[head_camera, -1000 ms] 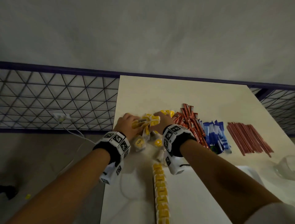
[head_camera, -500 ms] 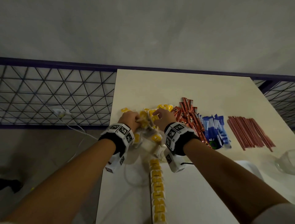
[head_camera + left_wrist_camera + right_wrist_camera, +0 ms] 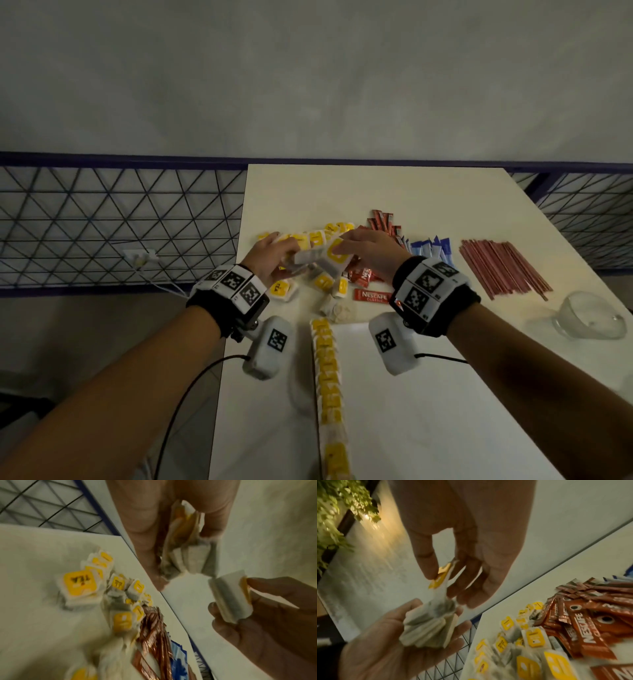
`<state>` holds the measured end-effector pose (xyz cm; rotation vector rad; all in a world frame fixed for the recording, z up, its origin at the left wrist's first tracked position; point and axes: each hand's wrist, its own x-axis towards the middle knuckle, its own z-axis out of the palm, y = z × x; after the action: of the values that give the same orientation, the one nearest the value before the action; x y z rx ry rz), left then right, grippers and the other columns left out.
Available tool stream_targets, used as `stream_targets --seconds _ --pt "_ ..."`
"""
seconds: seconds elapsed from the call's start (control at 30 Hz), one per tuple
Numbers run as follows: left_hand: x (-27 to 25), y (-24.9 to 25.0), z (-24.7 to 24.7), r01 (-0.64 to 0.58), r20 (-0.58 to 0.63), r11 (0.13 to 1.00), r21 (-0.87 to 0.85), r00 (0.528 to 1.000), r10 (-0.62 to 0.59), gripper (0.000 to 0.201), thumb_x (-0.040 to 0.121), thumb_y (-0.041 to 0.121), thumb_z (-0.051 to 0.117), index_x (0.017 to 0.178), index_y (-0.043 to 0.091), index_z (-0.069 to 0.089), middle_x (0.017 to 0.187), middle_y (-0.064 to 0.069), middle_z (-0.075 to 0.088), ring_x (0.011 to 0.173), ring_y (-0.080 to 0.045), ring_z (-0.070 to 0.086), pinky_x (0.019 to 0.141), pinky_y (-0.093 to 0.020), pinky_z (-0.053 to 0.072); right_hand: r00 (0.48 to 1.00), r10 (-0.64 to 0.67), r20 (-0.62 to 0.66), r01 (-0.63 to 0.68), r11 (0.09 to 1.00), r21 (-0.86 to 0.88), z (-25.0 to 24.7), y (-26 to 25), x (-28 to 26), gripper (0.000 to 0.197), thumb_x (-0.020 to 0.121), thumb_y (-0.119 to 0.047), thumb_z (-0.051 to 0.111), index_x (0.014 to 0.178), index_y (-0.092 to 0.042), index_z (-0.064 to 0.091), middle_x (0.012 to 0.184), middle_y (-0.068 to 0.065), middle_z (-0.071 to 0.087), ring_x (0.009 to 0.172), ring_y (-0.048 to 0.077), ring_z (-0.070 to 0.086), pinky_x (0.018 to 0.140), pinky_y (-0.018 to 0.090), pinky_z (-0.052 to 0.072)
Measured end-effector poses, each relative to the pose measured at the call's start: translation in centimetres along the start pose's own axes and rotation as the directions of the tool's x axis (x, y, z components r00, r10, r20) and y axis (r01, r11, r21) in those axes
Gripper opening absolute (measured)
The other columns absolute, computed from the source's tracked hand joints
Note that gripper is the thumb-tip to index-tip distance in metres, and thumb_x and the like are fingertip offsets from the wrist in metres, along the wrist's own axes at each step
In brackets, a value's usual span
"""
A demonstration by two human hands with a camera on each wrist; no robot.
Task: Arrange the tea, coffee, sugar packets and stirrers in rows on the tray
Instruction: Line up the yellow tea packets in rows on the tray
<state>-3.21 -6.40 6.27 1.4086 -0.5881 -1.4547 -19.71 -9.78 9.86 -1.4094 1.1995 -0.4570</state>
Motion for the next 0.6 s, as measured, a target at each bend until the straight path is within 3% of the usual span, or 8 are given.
stream_targets --seconds 0.1,0.17,0.3,0.4,0.5,0.6 --pt "-2.9 -1.8 0.1 0.089 0.051 0.992 -0.094 0.995 -0.085 0.02 0.09 0.006 0.043 0.072 0.004 0.052 0.056 -0.011 0.057 0.05 -0.023 0.053 0.055 -0.035 0.058 0.992 0.057 0.11 -0.075 0.984 0.159 0.7 0.5 -2.5 0.015 0.089 -0.003 0.054 0.076 -0.01 0.055 0.08 0.008 0.055 0.072 0.02 0.056 0.061 0.028 0.052" --pt "-4.8 -3.3 0.0 0.126 0.075 0.984 -0.128 0.99 -0.117 0.015 0.091 0.01 0.045 0.078 0.008 0.053 0.057 -0.01 0.058 0.044 -0.02 0.056 0.053 -0.036 0.058 0.983 0.067 0.169 -0.093 0.984 0.152 1.3 1.3 -4.0 0.015 0.089 -0.003 0.055 0.076 -0.01 0.054 0.079 0.009 0.054 0.069 0.021 0.055 0.058 0.028 0.053" --pt "-7.9 -6.3 -0.5 0.167 0.079 0.968 -0.188 0.985 -0.154 0.015 0.094 0.014 0.046 0.094 0.022 0.058 0.075 -0.008 0.063 0.059 -0.022 0.056 0.055 -0.032 0.056 0.964 0.081 0.255 -0.107 0.99 0.089 2.3 3.2 -6.8 0.013 0.089 -0.005 0.056 0.078 -0.012 0.053 0.075 0.007 0.055 0.061 0.017 0.056 0.058 0.027 0.052" --pt "-9.8 -8.2 -0.7 0.243 0.062 0.951 -0.192 0.97 -0.235 0.018 0.094 0.016 0.044 0.083 0.019 0.058 0.062 -0.002 0.064 0.062 -0.021 0.054 0.058 -0.029 0.053 0.959 0.087 0.27 -0.075 0.996 -0.052 3.2 5.0 -8.3 0.011 0.089 -0.01 0.057 0.082 -0.016 0.052 0.077 0.004 0.056 0.057 0.013 0.056 0.058 0.026 0.052" --pt "-11.6 -10.2 -0.6 0.294 0.027 0.939 -0.18 0.956 -0.293 0.021 0.092 0.015 0.046 0.073 0.017 0.055 0.061 -0.002 0.061 0.058 -0.019 0.055 0.05 -0.024 0.052 0.963 0.101 0.249 -0.056 0.981 -0.184 4.0 6.8 -9.7 0.012 0.089 -0.017 0.059 0.089 -0.014 0.048 0.077 0.002 0.055 0.061 0.014 0.054 0.059 0.026 0.051" --pt "-13.5 -11.9 -0.5 0.322 0.002 0.931 -0.173 0.945 -0.327 0.014 0.088 0.019 0.058 0.074 0.015 0.058 0.057 -0.003 0.062 0.047 -0.015 0.057 0.048 -0.022 0.051 0.957 0.102 0.27 -0.048 0.979 -0.198 4.5 8.2 -11.2 0.018 0.088 -0.018 0.06 0.078 -0.017 0.046 0.073 0.003 0.054 0.062 0.013 0.053 0.063 0.028 0.05"
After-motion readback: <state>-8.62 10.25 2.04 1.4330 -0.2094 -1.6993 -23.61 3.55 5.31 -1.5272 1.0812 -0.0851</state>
